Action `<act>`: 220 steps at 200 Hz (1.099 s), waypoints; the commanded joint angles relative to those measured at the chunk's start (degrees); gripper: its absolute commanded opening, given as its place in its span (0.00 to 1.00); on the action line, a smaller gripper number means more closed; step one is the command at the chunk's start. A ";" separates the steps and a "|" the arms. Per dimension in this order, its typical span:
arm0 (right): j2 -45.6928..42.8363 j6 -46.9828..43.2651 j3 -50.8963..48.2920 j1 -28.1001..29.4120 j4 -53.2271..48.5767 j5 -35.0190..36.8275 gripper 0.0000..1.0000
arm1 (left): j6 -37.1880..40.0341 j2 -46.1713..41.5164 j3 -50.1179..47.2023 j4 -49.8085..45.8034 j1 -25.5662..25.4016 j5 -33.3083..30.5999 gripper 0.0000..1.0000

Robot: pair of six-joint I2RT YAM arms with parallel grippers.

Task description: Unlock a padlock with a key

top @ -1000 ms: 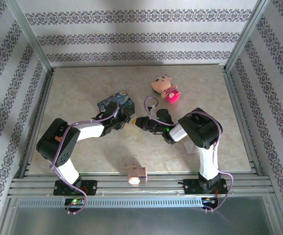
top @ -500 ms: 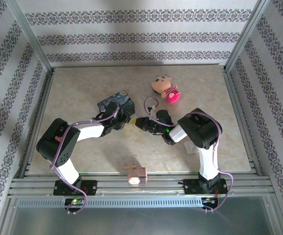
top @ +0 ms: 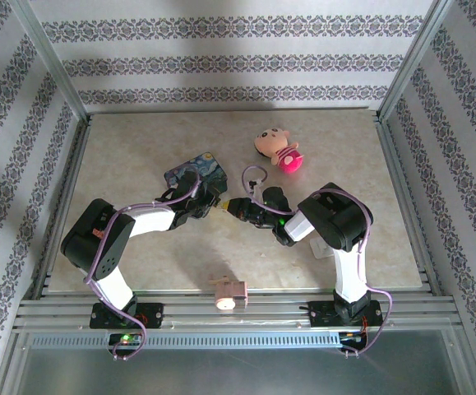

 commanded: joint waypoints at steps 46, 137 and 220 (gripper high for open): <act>1.41 2.55 -0.22 1.77 7.01 2.95 0.00 | -3.05 1.32 -0.33 1.08 -1.52 10.64 0.04; 2.23 3.89 -1.91 2.12 9.38 5.39 0.00 | -2.70 1.49 0.04 0.96 -1.98 11.22 0.04; 4.17 5.81 -2.05 2.23 11.81 8.48 0.00 | -2.08 2.78 1.09 0.35 -3.04 12.14 0.05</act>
